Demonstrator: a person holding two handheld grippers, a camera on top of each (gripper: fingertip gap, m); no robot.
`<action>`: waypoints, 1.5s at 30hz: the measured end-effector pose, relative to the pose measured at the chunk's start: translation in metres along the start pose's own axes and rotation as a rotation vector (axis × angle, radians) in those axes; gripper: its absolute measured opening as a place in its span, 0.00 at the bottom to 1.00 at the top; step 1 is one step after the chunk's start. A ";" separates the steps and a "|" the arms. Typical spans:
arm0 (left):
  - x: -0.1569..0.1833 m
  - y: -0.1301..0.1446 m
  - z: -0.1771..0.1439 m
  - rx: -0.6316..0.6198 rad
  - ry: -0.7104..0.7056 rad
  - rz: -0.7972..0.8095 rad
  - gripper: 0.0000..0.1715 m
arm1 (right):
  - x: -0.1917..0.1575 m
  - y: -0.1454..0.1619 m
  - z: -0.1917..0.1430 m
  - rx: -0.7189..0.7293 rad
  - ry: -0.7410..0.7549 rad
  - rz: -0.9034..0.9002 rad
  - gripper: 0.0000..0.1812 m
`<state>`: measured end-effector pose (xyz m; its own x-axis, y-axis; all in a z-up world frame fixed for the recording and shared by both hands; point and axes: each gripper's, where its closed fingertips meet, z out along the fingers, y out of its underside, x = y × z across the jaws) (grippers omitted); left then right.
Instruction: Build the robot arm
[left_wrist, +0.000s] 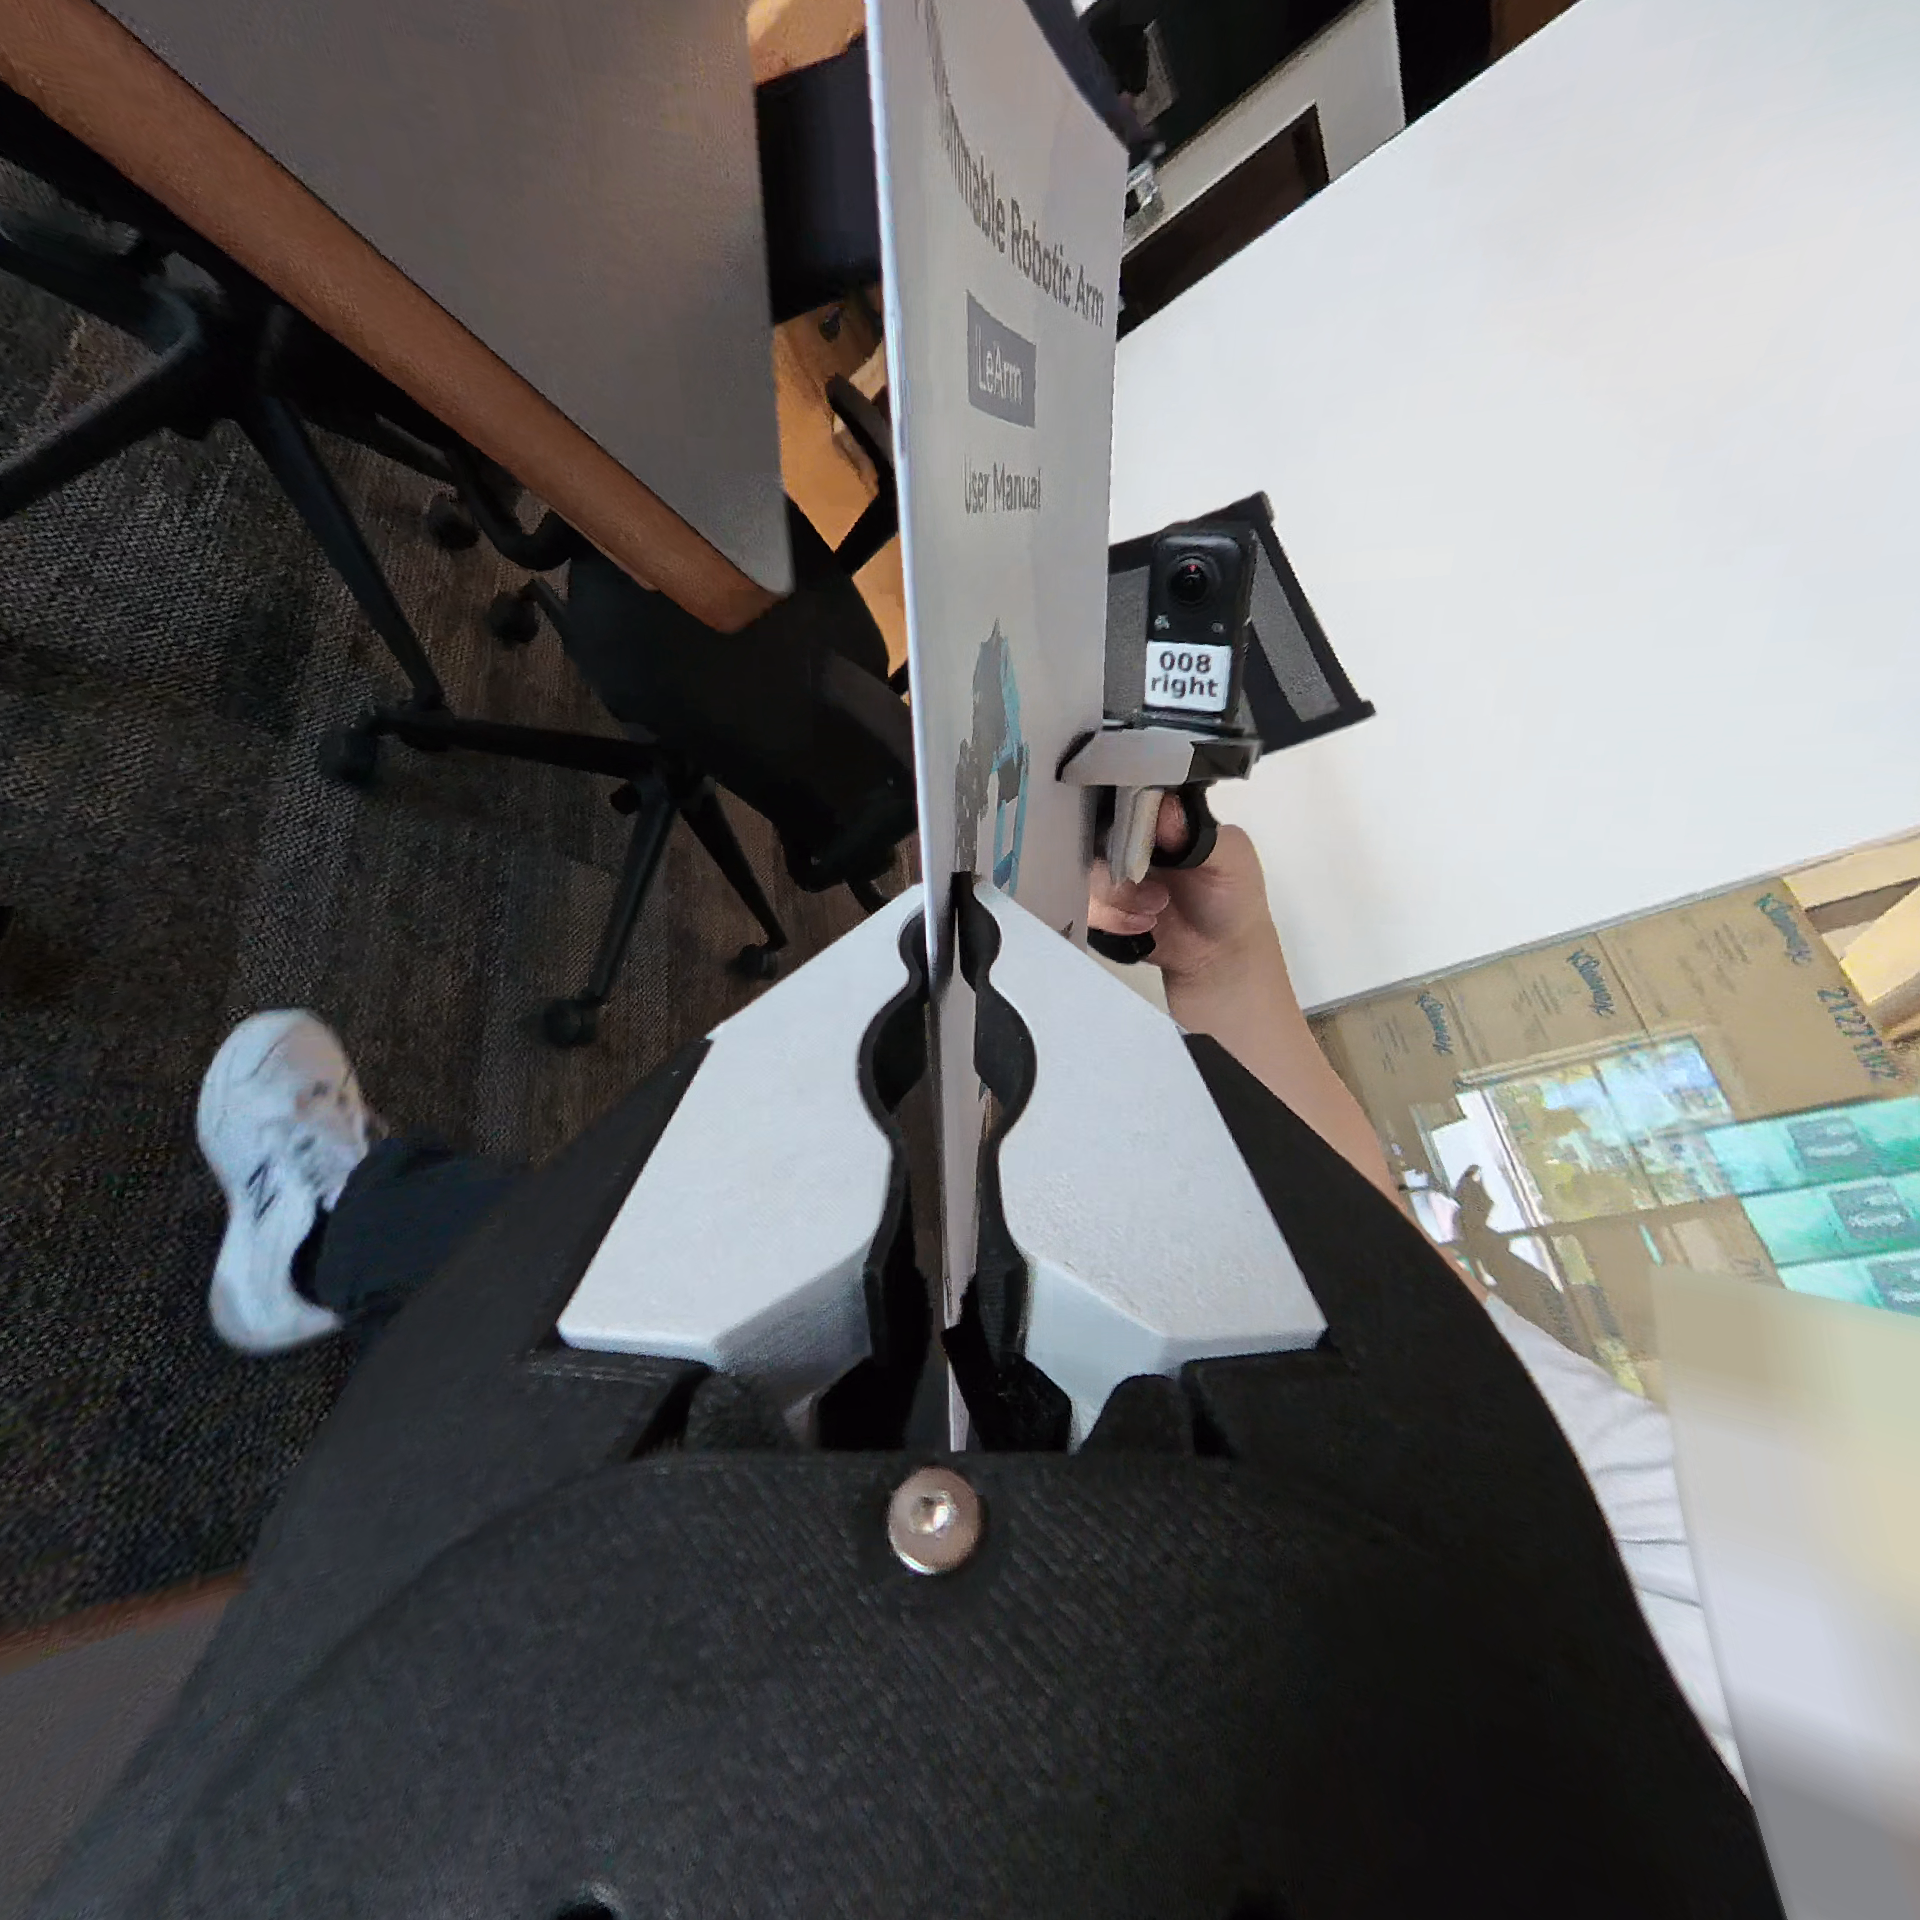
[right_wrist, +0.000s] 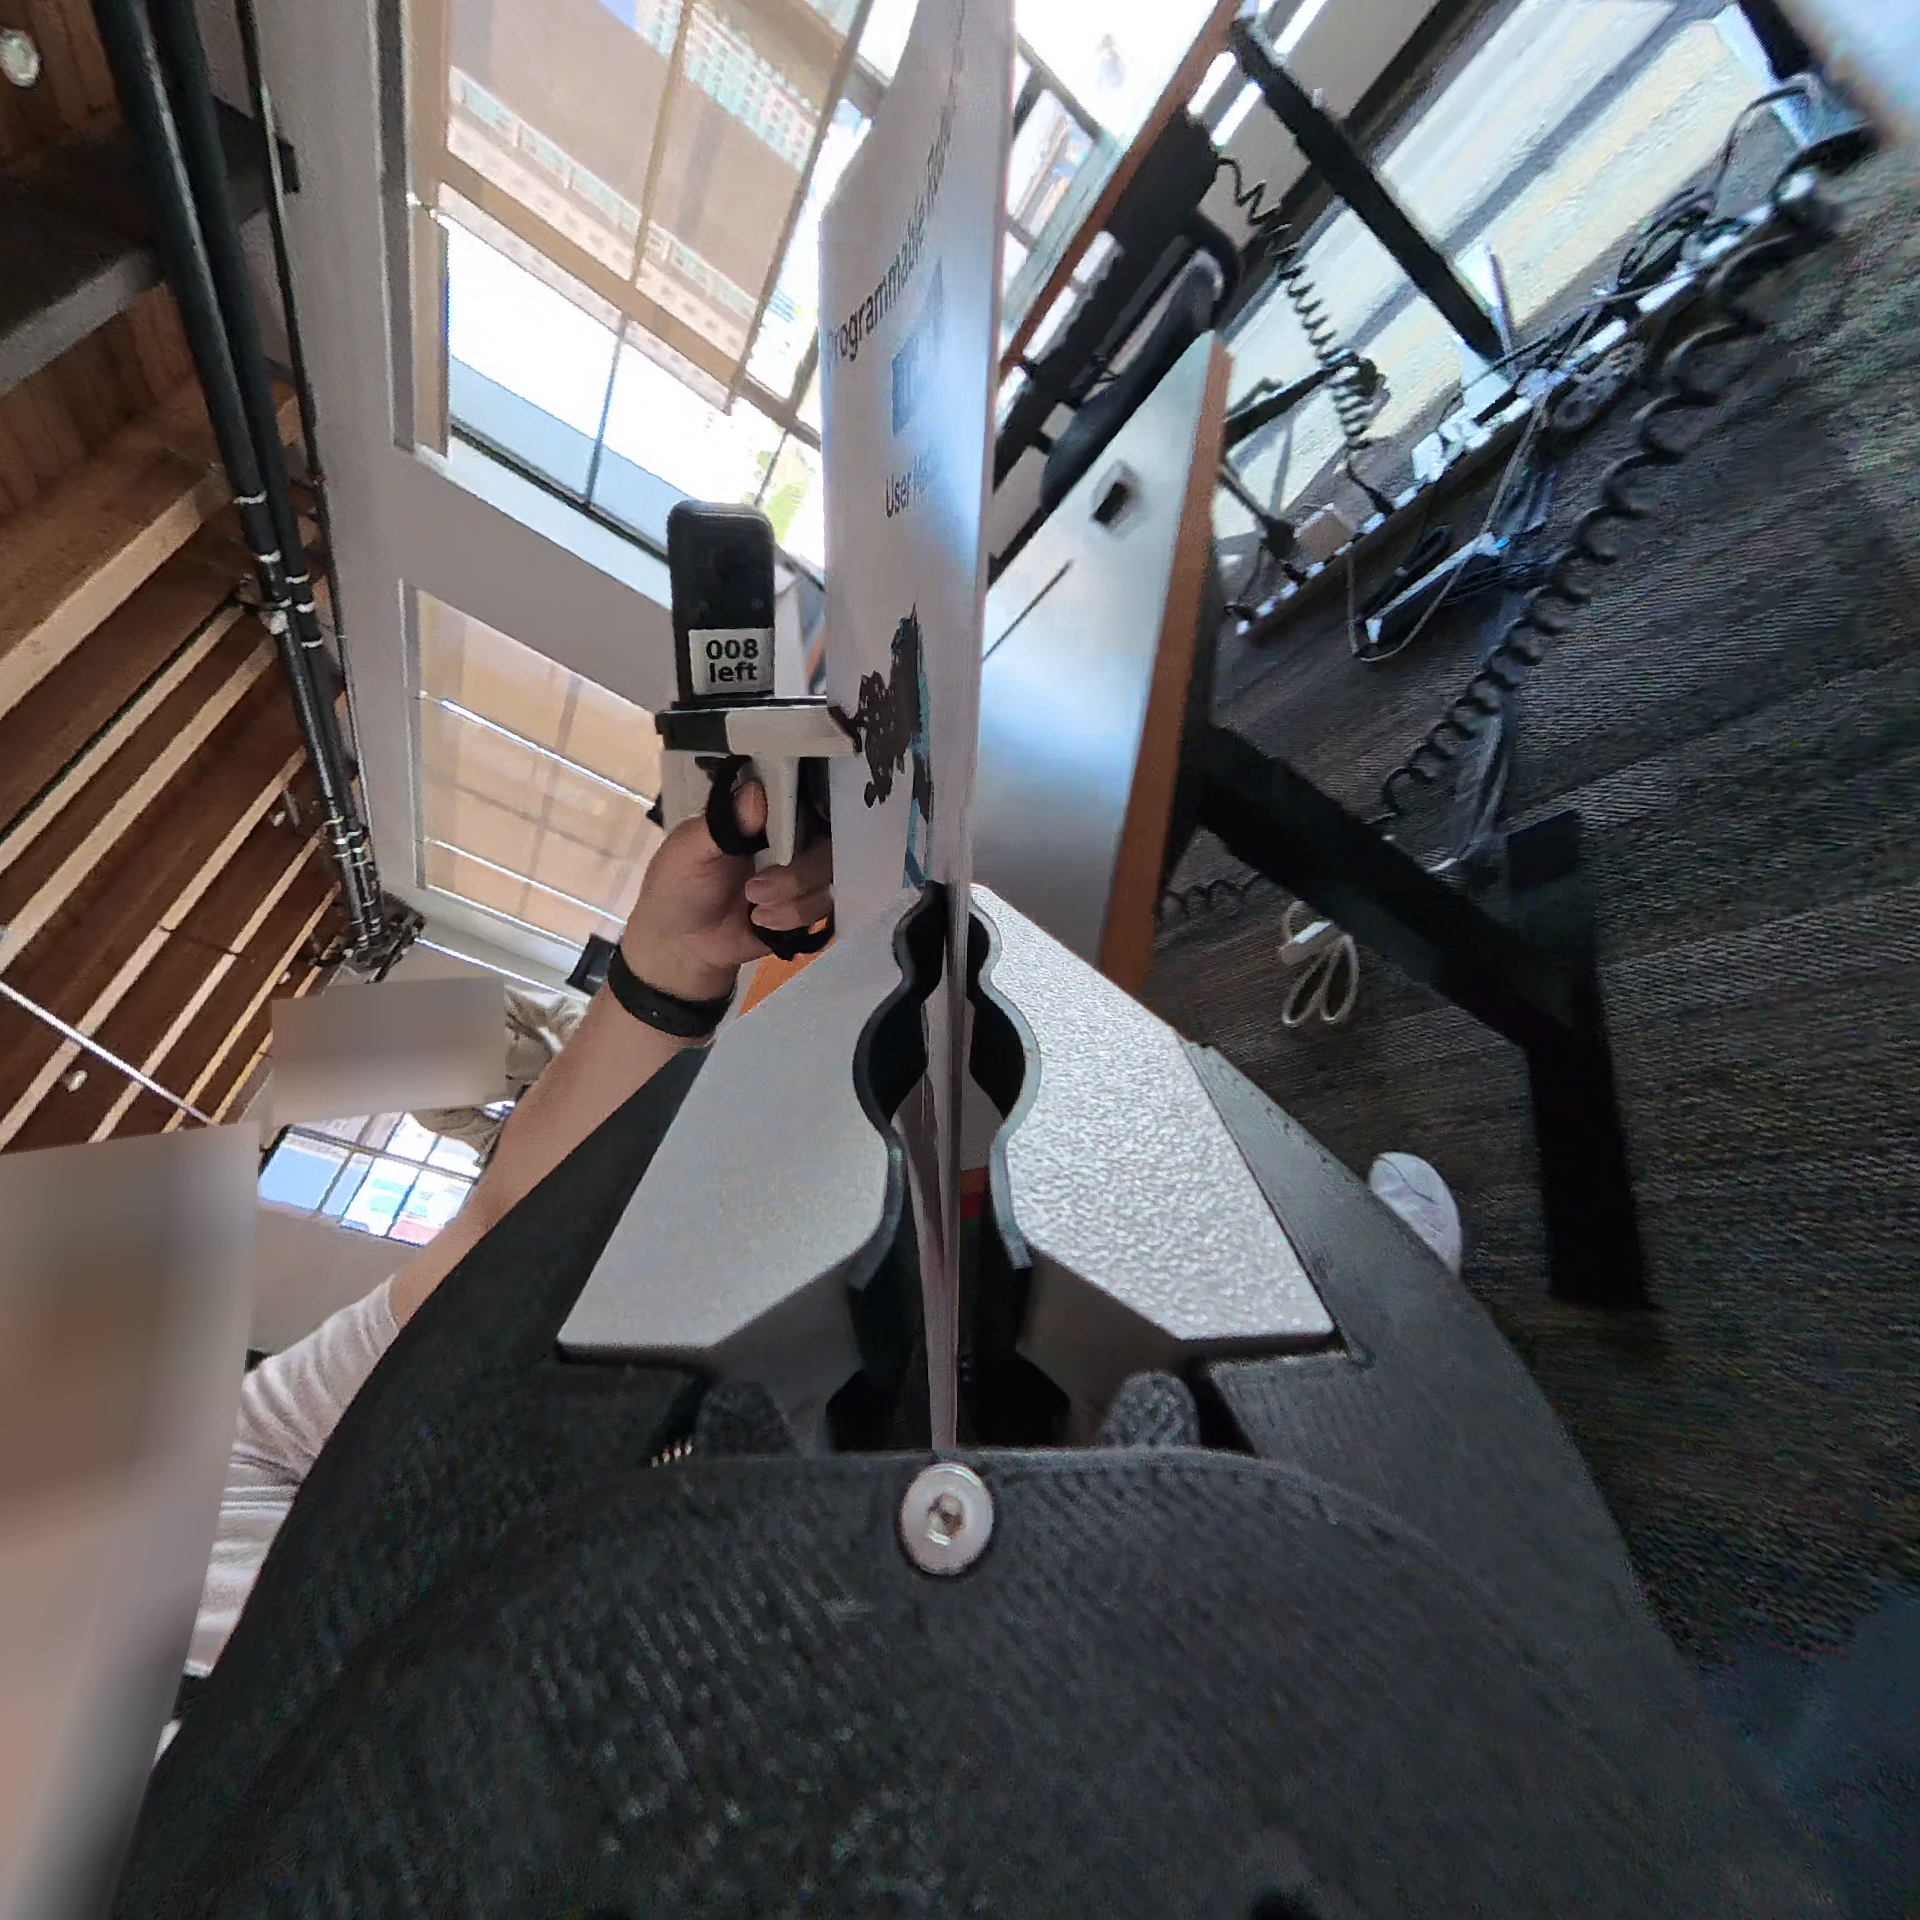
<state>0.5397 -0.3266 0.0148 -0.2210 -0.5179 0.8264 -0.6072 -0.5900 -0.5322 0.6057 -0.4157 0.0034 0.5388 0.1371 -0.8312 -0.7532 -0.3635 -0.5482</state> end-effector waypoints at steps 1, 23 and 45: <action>-0.018 -0.015 0.019 -0.028 0.000 -0.023 0.00 | 0.025 -0.019 -0.002 -0.011 0.034 0.001 0.00; -0.184 -0.231 0.162 -0.017 -0.294 0.075 0.20 | 0.253 -0.217 -0.049 -0.105 0.381 0.155 0.00; -0.122 -0.081 0.205 -0.543 -0.404 1.050 0.34 | 0.179 -0.160 -0.094 -0.462 0.376 -1.218 0.29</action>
<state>0.7723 -0.3421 -0.0805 -0.5976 -0.7930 -0.1181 -0.5367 0.5051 -0.6759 0.8588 -0.4195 -0.0491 0.8928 0.3596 0.2712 0.4256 -0.4768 -0.7691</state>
